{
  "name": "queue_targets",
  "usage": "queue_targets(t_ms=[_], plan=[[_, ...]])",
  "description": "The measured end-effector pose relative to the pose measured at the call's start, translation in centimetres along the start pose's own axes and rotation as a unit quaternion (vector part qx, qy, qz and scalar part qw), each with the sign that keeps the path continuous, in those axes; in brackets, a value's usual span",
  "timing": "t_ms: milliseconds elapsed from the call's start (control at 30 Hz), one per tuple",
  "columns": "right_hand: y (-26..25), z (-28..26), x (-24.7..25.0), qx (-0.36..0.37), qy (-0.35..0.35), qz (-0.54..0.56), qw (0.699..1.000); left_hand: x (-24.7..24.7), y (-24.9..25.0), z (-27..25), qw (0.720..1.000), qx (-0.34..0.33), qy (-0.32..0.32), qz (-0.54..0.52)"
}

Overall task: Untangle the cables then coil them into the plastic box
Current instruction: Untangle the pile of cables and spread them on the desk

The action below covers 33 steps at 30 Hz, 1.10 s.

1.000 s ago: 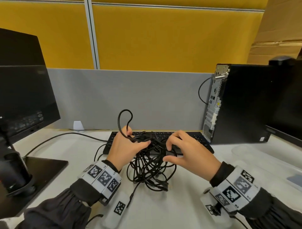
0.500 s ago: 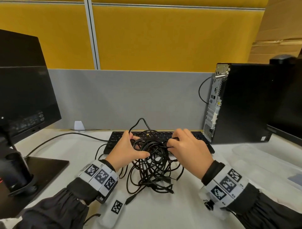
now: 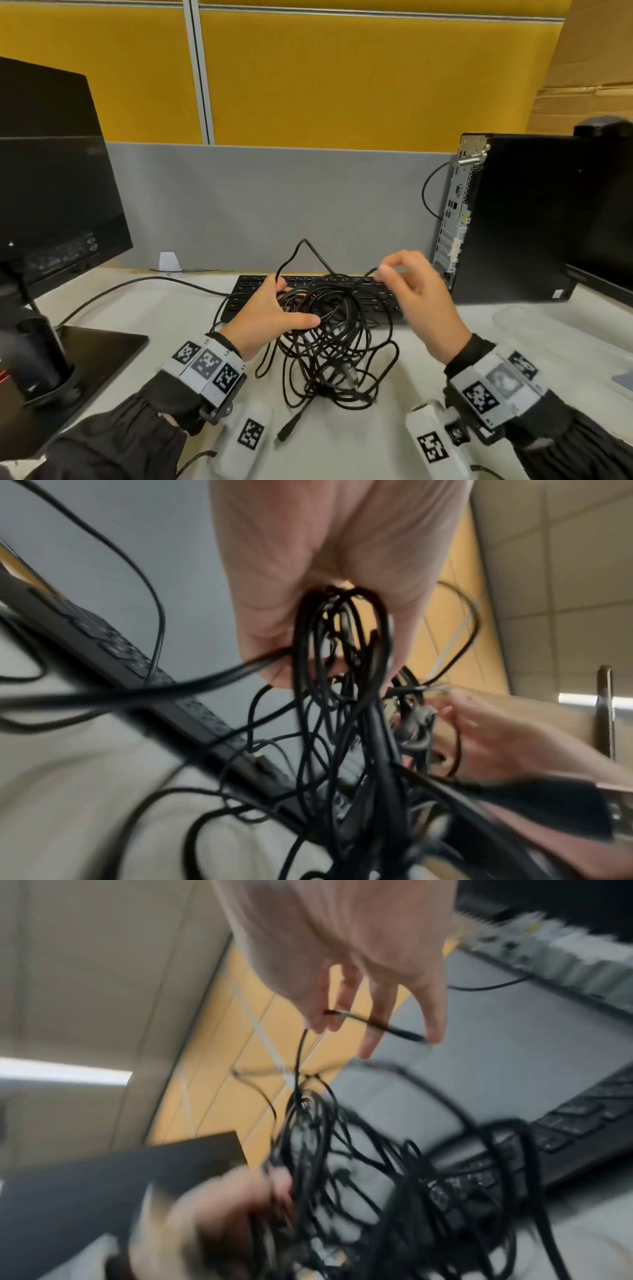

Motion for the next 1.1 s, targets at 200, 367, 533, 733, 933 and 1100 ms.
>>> queue_targets(t_ms=[200, 367, 533, 733, 933, 1100], plan=[[-0.8, 2.1, 5.5, -0.089, 0.038, 0.121, 0.988, 1.3, -1.0, -1.0, 0.999, 0.035, 0.037, -0.001], [0.3, 0.6, 3.2, -0.123, -0.08, 0.112, 0.983, 0.5, 0.3, -0.7, 1.0, 0.005, 0.021, 0.0], [2.0, -0.2, 4.0, -0.174, -0.136, 0.057, 0.974, 0.6, 0.5, -0.6, 0.999, -0.029, 0.017, -0.011], [3.6, 0.2, 5.8, -0.191, -0.026, 0.005, 0.981, 1.5, 0.4, -0.7, 0.999, -0.03, 0.007, -0.035], [2.3, -0.2, 3.9, -0.022, -0.118, -0.252, 0.96, 2.3, 3.1, -0.9, 0.983, -0.08, 0.033, 0.164], [-2.4, -0.4, -3.0, 0.033, -0.288, -0.089, 0.953, 1.9, 6.5, -0.5, 0.971, -0.187, 0.014, 0.149]])
Point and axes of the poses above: each hand's wrist, its own z-axis towards the middle knuckle, its own x-axis out of the back of the hand, y = z × x, the point moved 1 cm from there along z, towards the middle knuckle, and after that the axes turned 2 degrees about z, right-handed, at the moved point
